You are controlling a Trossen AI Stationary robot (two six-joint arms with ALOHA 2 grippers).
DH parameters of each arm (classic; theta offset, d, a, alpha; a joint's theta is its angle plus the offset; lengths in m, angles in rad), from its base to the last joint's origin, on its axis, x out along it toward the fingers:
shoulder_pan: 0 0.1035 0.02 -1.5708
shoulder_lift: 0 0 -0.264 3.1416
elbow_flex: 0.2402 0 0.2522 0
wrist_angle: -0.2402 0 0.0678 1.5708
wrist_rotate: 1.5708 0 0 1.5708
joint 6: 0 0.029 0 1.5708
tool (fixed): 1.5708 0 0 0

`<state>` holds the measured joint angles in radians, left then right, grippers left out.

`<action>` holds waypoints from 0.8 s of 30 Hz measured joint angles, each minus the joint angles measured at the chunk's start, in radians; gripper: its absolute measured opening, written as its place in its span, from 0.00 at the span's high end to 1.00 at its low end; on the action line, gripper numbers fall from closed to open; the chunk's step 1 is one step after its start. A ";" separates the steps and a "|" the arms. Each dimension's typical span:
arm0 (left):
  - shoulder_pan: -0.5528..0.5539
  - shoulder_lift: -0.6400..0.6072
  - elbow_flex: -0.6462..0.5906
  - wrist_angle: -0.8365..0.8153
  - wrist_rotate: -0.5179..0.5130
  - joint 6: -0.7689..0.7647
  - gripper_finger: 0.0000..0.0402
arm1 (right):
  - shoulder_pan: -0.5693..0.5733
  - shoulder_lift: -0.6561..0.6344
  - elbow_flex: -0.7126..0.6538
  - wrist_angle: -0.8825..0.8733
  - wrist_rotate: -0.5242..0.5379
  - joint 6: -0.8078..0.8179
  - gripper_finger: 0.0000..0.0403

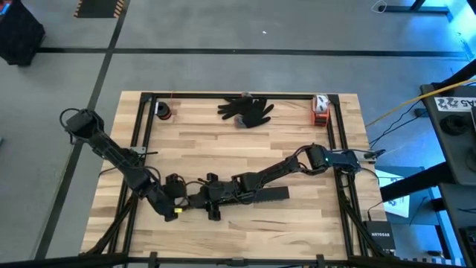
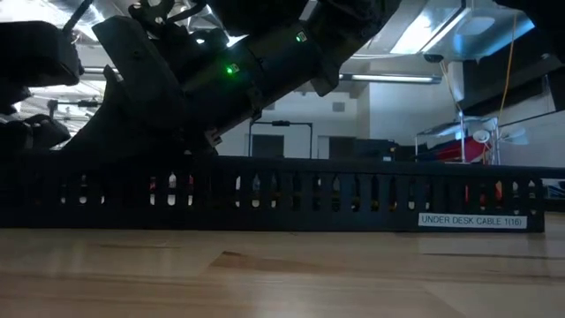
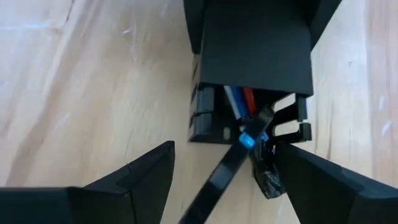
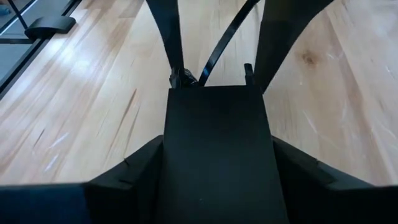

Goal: Ziptie cables
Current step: Close the black cable duct

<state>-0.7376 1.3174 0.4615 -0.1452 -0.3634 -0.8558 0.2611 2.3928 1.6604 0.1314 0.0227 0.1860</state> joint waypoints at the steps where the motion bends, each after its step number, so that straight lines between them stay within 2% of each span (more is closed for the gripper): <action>1: 0.005 0.000 -0.010 0.020 0.000 0.000 0.35 | 0.000 0.000 0.000 0.000 0.000 0.000 0.43; 12: 0.064 0.022 -0.034 0.154 0.001 0.127 0.41 | 0.000 0.000 -0.003 0.027 -0.003 0.002 0.43; 18: 0.064 0.056 -0.033 0.186 0.005 0.127 0.41 | 0.001 0.012 -0.003 0.056 0.008 0.000 0.43; 21: 0.068 0.061 -0.031 0.180 0.016 0.113 0.41 | 0.001 0.014 -0.001 0.056 0.011 0.003 0.43; 24: 0.072 0.043 0.008 0.077 0.049 0.088 0.41 | 0.000 0.014 0.001 0.040 0.020 0.006 0.43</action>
<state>-0.6655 1.3602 0.4694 -0.0685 -0.3140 -0.7676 0.2615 2.4069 1.6615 0.1715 0.0429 0.1917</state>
